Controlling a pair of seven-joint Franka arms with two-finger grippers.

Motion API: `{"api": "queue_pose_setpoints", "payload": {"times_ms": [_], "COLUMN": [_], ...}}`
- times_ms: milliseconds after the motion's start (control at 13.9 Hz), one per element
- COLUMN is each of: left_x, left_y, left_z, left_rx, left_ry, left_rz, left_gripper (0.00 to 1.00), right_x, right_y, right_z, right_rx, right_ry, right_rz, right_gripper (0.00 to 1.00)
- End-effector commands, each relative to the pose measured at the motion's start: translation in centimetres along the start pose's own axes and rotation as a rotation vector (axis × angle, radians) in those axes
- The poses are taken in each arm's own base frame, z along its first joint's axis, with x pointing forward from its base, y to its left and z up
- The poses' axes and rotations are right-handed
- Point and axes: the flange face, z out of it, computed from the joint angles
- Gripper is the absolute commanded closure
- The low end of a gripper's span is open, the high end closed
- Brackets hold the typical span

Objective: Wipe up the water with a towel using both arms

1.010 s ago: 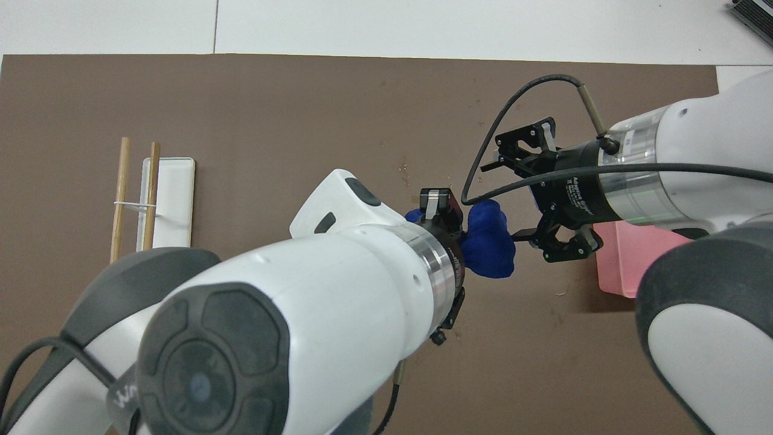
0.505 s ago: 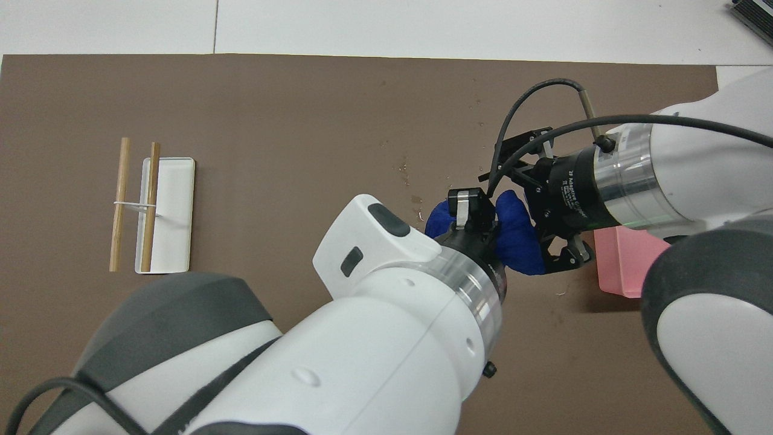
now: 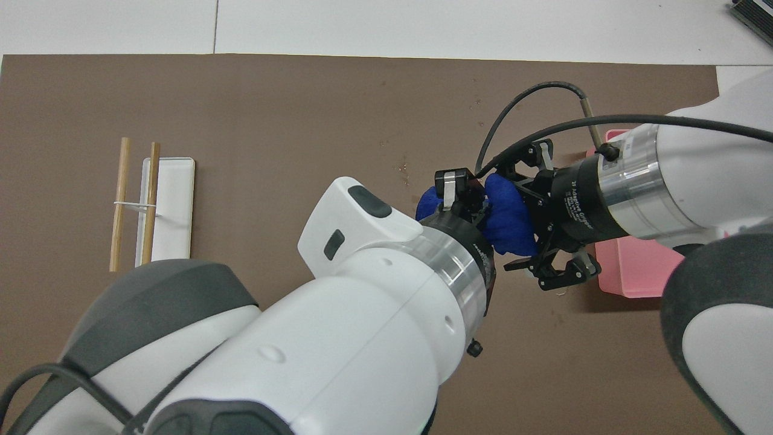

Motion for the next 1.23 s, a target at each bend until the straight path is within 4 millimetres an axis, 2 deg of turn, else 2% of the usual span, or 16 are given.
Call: {"api": "queue_pose_setpoints", "payload": {"times_ms": [0, 144, 216, 361, 577, 794, 866, 938, 1010, 1155], "left_x": [-0.4, -0.3, -0.4, -0.3, -0.3, 0.0, 0.6, 1.3, 2.1, 3.7], "left_y": [0.5, 0.6, 0.6, 0.6, 0.6, 0.7, 1.5, 2.2, 2.9, 4.4], "left_z": [-0.3, -0.3, -0.3, -0.3, -0.2, -0.1, -0.2, -0.4, -0.4, -0.8], "left_rx": [-0.024, -0.024, -0.024, -0.025, -0.023, -0.021, -0.028, -0.038, -0.040, -0.053], "left_ry": [-0.009, -0.007, -0.009, -0.006, -0.006, 0.002, 0.007, 0.014, 0.027, 0.046], "left_rz": [-0.009, -0.009, -0.008, -0.008, -0.008, -0.010, -0.019, -0.028, -0.040, -0.065], "left_gripper": [1.00, 1.00, 1.00, 1.00, 1.00, 1.00, 0.93, 0.50, 0.01, 0.00], "right_x": [-0.8, -1.1, -1.2, -1.2, -1.2, -1.1, -1.0, -1.0, -0.8, -0.8], "right_y": [-0.1, -0.1, -0.2, -0.3, -0.5, -0.7, -0.9, -0.9, -1.0, -0.9], "right_z": [0.3, 0.5, 0.4, 0.3, -0.2, -0.5, -0.6, -0.8, -0.8, -0.9], "right_rx": [-0.005, -0.001, 0.002, 0.008, 0.030, 0.056, 0.074, 0.079, 0.084, 0.084], "right_ry": [-0.028, -0.028, -0.028, -0.031, -0.017, 0.009, 0.014, 0.016, 0.019, 0.046], "right_rz": [0.008, 0.000, 0.000, 0.000, -0.006, -0.011, -0.012, -0.010, -0.006, -0.012], "right_gripper": [0.05, 0.05, 0.12, 0.36, 1.00, 1.00, 1.00, 1.00, 1.00, 1.00]}}
